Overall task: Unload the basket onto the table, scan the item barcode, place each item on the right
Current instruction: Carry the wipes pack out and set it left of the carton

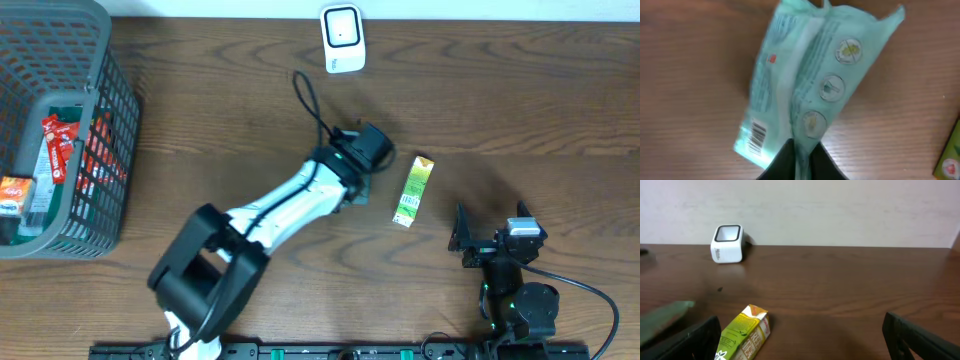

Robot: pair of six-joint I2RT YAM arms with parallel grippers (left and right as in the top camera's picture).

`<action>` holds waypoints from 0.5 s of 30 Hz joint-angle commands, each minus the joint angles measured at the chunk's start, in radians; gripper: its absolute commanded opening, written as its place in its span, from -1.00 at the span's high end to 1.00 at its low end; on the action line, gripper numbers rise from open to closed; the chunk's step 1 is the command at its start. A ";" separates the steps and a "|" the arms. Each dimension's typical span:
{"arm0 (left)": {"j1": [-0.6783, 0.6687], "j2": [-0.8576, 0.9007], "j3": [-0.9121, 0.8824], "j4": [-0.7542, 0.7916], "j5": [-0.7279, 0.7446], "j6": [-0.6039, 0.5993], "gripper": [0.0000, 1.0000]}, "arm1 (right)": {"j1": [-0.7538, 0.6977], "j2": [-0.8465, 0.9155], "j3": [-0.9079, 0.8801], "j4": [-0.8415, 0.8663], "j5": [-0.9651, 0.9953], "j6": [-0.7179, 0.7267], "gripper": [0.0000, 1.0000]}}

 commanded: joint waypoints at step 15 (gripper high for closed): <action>0.093 -0.185 0.048 -0.011 0.002 0.161 0.61 | -0.005 -0.006 -0.002 -0.003 -0.001 0.003 -0.98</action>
